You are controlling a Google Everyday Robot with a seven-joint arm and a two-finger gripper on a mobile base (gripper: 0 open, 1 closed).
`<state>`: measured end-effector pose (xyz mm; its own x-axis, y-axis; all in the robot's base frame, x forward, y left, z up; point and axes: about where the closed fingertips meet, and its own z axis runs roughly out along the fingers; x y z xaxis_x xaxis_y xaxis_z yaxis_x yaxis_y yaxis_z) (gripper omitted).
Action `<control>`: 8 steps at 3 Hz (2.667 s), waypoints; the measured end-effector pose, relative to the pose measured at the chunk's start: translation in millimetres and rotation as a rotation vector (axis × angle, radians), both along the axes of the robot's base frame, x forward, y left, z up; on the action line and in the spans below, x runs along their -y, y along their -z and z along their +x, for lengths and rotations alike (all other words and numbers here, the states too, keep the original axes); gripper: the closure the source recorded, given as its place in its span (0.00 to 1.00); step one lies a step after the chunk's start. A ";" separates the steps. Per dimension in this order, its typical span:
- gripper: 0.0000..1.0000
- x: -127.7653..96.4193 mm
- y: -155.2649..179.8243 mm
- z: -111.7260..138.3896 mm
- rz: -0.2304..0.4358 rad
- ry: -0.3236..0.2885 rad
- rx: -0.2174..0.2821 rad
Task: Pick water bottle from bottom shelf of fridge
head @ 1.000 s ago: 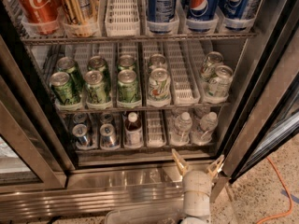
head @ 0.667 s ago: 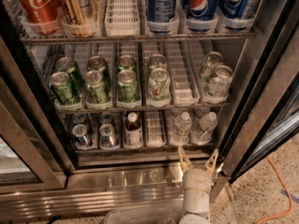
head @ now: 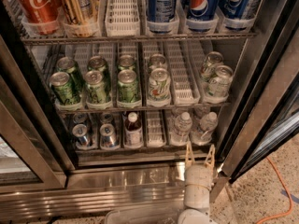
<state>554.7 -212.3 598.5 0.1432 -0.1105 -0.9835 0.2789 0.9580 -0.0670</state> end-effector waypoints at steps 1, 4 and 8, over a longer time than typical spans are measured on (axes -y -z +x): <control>0.34 7.7 0.7 7.9 -0.004 0.032 0.007; 0.35 21.6 5.5 32.0 0.000 0.105 0.020; 0.34 22.1 3.0 66.0 0.018 0.137 0.050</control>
Offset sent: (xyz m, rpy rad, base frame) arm 0.0286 -0.0285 -0.0053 -0.0072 -0.0210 -0.1168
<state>620.7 -234.5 595.5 0.1773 -0.1149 -0.9774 0.4093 0.9118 -0.0329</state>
